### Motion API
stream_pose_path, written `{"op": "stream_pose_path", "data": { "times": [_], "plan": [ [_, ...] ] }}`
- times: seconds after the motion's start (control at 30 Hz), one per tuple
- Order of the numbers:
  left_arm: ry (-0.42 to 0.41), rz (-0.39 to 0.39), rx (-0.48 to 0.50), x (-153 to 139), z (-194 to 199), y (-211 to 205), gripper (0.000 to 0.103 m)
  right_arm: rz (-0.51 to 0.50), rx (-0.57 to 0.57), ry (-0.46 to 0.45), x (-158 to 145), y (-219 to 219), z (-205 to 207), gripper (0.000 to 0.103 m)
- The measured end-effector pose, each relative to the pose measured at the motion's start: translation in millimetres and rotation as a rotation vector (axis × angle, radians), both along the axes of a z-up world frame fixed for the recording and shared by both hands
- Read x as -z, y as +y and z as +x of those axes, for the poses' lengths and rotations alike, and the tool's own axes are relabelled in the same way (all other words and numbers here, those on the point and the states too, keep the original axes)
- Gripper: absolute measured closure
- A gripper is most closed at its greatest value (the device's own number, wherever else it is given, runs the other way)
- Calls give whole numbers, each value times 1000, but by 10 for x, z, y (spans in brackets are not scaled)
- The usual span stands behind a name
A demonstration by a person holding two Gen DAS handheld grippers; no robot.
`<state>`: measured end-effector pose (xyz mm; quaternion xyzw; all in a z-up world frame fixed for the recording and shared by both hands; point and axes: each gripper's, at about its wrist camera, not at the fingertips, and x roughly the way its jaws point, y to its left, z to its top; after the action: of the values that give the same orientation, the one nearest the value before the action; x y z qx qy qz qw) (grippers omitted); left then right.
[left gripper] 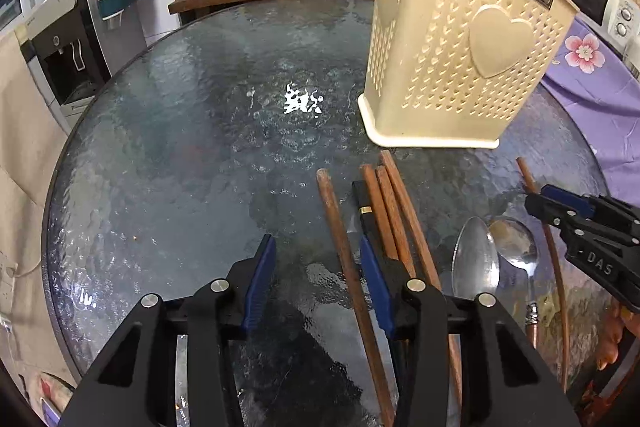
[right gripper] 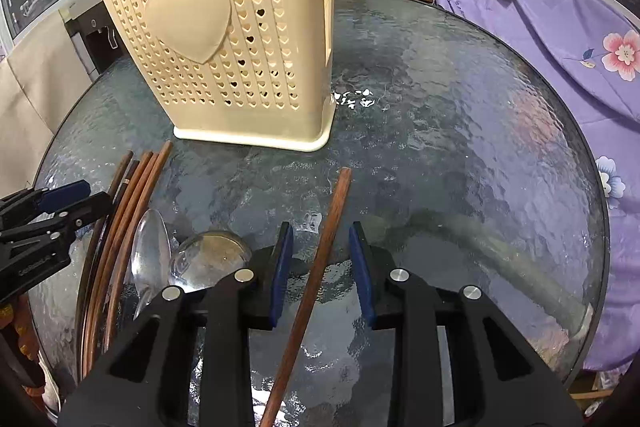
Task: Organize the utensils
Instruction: 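Grasp the single brown chopstick with the right gripper while the left gripper grasps a brown chopstick from the bundle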
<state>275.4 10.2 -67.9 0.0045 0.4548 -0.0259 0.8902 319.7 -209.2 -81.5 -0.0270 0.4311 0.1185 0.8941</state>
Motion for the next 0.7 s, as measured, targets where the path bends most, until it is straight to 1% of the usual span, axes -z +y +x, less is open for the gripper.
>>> {"op": "stream_pose_path", "data": {
  "times": [0.07,0.17,0.27,0.4,0.43,0.5,0.67,0.7],
  "plan": [
    [0,35,2,4,-7,-25,63,-11,-3,-1,0,11,11,75],
    [5,35,7,1,-36,0,64,-10,0,3,-4,-8,28,79],
    [18,31,4,-12,8,26,65,8,2,19,-15,-30,98,80],
    [32,40,14,-19,137,-20,65,-4,-2,27,-32,28,195,81],
    [36,39,13,-17,160,-25,66,-12,-3,27,-36,49,217,81],
    [43,40,18,-22,190,-32,69,-25,-1,27,-42,81,243,87],
    [40,42,30,-24,205,-37,74,-22,7,18,-33,73,283,93],
    [37,44,26,-25,204,-30,78,-24,7,13,-29,70,281,93]
  ]
}}
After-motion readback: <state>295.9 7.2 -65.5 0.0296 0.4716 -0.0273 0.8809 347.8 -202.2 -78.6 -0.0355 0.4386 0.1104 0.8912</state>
